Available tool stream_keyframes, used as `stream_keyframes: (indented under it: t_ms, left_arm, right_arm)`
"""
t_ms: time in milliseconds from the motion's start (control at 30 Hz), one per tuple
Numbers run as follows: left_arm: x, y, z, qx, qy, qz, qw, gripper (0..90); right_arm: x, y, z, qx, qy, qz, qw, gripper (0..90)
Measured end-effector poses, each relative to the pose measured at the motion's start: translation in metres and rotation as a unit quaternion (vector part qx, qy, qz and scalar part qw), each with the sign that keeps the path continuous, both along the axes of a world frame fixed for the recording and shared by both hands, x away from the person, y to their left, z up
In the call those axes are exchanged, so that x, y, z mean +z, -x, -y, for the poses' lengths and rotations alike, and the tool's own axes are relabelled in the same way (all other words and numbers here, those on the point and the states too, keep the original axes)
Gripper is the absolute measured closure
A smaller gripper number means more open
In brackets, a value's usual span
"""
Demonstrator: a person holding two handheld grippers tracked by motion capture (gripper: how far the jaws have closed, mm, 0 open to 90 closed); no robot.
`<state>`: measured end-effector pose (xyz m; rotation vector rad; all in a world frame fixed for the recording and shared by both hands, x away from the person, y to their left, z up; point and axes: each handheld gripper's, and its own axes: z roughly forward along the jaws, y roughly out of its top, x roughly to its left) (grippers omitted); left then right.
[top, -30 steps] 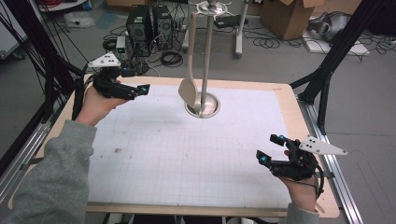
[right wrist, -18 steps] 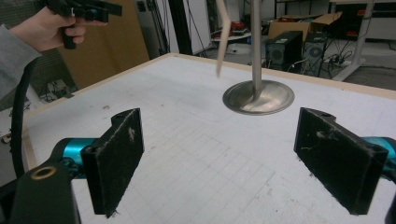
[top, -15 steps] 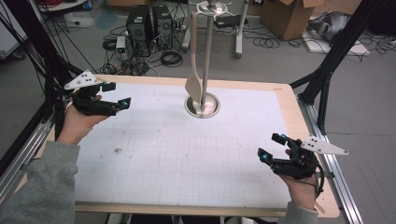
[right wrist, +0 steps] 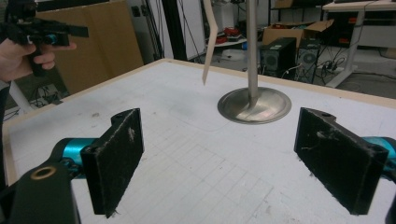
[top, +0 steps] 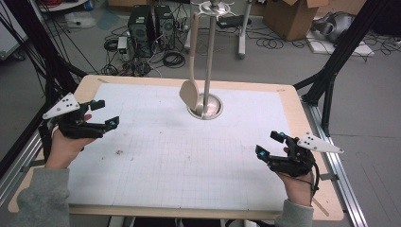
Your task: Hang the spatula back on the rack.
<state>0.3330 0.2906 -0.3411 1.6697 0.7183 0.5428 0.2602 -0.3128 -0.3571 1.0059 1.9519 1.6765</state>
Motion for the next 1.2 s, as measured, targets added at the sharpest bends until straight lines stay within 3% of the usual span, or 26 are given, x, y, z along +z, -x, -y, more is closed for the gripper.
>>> stream_keyframes:
  t_ms: [233, 633, 800, 1200]
  left_arm:
    - [-0.012, 0.015, -0.012, 0.017, 0.011, 0.006, 0.9998, 12.0]
    - [-0.026, 0.037, -0.026, 0.052, -0.012, 0.003, 0.9986, 11.8]
    - [-0.033, 0.046, -0.029, 0.068, -0.007, 0.006, 0.9977, 11.8]
    - [-0.034, 0.06, -0.035, 0.088, -0.006, 0.013, 0.996, 11.8]
  right_arm:
    - [0.0, -0.001, -0.001, -0.001, 0.002, 0.005, 1.0, 14.8]
    - [-0.001, -0.005, -0.008, 0.006, 0.002, 0.005, 1.0, 14.8]
    - [-0.001, -0.005, -0.012, 0.01, 0.003, 0.004, 0.9999, 14.8]
    - [-0.001, -0.007, -0.018, 0.017, 0.01, 0.004, 0.9998, 14.8]
